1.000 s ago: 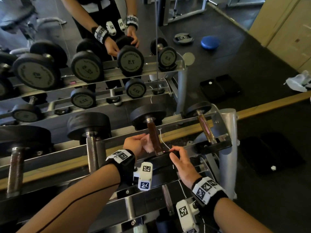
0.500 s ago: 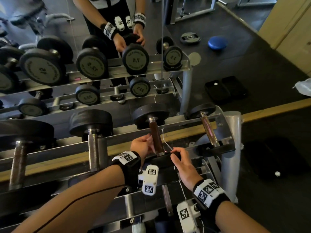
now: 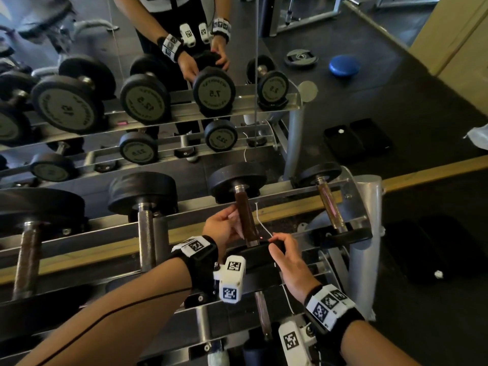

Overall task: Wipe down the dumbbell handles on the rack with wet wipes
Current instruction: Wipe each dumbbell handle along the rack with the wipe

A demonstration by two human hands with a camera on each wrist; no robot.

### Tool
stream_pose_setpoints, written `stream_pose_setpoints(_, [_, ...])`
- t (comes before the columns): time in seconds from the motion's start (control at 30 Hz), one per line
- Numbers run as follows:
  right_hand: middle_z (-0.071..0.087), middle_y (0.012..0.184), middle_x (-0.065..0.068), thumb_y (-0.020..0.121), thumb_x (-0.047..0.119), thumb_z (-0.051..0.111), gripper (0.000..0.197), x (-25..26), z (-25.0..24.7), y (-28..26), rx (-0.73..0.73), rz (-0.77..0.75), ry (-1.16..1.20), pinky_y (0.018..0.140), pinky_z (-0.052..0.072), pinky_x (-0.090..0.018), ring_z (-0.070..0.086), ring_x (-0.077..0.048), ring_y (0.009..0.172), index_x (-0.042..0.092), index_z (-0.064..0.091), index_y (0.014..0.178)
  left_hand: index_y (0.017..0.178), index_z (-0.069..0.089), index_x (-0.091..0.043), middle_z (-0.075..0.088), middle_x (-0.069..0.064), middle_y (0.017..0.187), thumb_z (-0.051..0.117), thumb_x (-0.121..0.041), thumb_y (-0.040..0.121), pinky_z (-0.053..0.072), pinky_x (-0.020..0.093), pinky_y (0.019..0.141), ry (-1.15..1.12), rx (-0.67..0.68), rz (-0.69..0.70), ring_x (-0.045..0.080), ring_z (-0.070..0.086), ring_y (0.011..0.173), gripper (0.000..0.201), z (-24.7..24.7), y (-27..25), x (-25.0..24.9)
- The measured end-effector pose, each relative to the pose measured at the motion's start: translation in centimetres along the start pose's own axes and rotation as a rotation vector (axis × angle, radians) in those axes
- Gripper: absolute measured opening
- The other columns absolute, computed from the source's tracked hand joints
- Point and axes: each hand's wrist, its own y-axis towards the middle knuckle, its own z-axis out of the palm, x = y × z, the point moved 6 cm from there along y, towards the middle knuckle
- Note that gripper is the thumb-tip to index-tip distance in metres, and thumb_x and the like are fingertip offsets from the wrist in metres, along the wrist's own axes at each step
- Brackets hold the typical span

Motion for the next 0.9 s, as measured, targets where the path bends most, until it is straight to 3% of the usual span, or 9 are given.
stream_pose_setpoints(0.13, [0.043,0.124,0.003,0.096,0.047,0.052,0.019,0.1,0.0,0.0,0.009,-0.003,-0.01,0.105,0.043,-0.049,0.048,-0.019,0.116,0.036,0.048,0.111,0.128,0.063,-0.013,0.074,0.011,0.102,0.04,-0.001,0.103,0.061,0.036,0.061,-0.001,0.007,-0.034,0.026,0.073,0.087,0.036,-0.2,0.3,-0.4])
stream_pose_setpoints(0.23, [0.043,0.123,0.003,0.098,0.038,0.052,0.013,-0.1,-0.1,0.1,0.01,-0.01,-0.018,0.104,0.044,-0.046,0.048,-0.019,0.116,0.037,0.048,0.111,0.13,0.061,-0.015,0.072,0.012,0.099,0.043,0.0,0.102,0.059,0.035,0.057,-0.138,-0.06,-0.032,0.025,0.072,0.078,0.036,0.1,1.3,-1.5])
stream_pose_setpoints(0.3, [0.044,0.123,0.004,0.098,0.037,0.052,0.012,-0.1,-0.1,0.2,0.0,-0.015,-0.026,0.101,0.043,-0.035,0.047,-0.016,0.116,0.037,0.049,0.11,0.135,0.056,-0.017,0.071,0.009,0.097,0.045,-0.002,0.102,0.059,0.031,0.054,-0.171,-0.065,-0.032,0.021,0.072,0.073,0.037,0.3,1.4,-1.4])
stream_pose_setpoints(0.43, [0.043,0.121,0.006,0.098,0.039,0.053,0.01,-0.2,-0.2,0.3,-0.011,-0.01,-0.028,0.095,0.038,-0.023,0.046,-0.008,0.112,0.038,0.05,0.107,0.135,0.055,-0.006,0.07,0.012,0.1,0.044,-0.007,0.104,0.062,0.029,0.059,-0.022,0.047,-0.067,0.02,0.072,0.071,0.034,0.4,-0.1,0.7])
stream_pose_setpoints(0.57, [0.043,0.121,0.003,0.099,0.032,0.053,0.009,-0.4,-0.1,0.3,-0.035,0.004,-0.018,0.102,0.041,-0.035,0.047,-0.012,0.11,0.037,0.051,0.107,0.135,0.055,-0.005,0.07,0.007,0.092,0.041,0.003,0.102,0.059,0.026,0.059,0.071,0.114,-0.092,0.016,0.07,0.067,0.036,0.1,-0.8,0.3])
stream_pose_setpoints(0.67, [0.043,0.121,0.002,0.099,0.031,0.053,0.01,-0.2,-0.1,0.3,-0.039,0.006,-0.029,0.106,0.04,-0.043,0.047,-0.015,0.11,0.033,0.051,0.109,0.133,0.056,-0.003,0.075,0.007,0.079,0.043,0.006,0.101,0.06,0.029,0.053,-0.002,0.057,-0.048,0.017,0.073,0.061,0.036,0.2,-0.1,-1.6])
stream_pose_setpoints(0.73, [0.043,0.121,0.001,0.1,0.03,0.053,0.013,0.0,-0.1,0.2,-0.036,0.005,-0.038,0.106,0.04,-0.045,0.047,-0.016,0.11,0.03,0.051,0.112,0.133,0.056,-0.008,0.075,0.006,0.074,0.049,0.005,0.099,0.057,0.027,0.048,-0.092,-0.021,-0.012,0.015,0.072,0.058,0.037,0.1,0.7,-2.6])
stream_pose_setpoints(0.8, [0.043,0.122,0.001,0.1,0.03,0.052,0.015,0.0,-0.2,0.1,-0.035,0.005,-0.047,0.107,0.039,-0.046,0.047,-0.016,0.111,0.028,0.051,0.114,0.136,0.055,-0.009,0.074,0.006,0.077,0.054,0.001,0.098,0.057,0.025,0.05,-0.132,-0.043,0.004,0.013,0.072,0.06,0.039,0.2,1.1,-2.6])
stream_pose_setpoints(0.9, [0.042,0.124,0.003,0.1,0.031,0.052,0.011,0.1,-0.2,0.0,-0.028,0.012,-0.032,0.109,0.038,-0.045,0.046,-0.015,0.115,0.032,0.05,0.111,0.136,0.051,-0.002,0.074,0.005,0.079,0.053,-0.003,0.099,0.058,0.022,0.052,-0.023,-0.033,-0.019,0.01,0.07,0.058,0.037,0.3,0.3,-1.0])
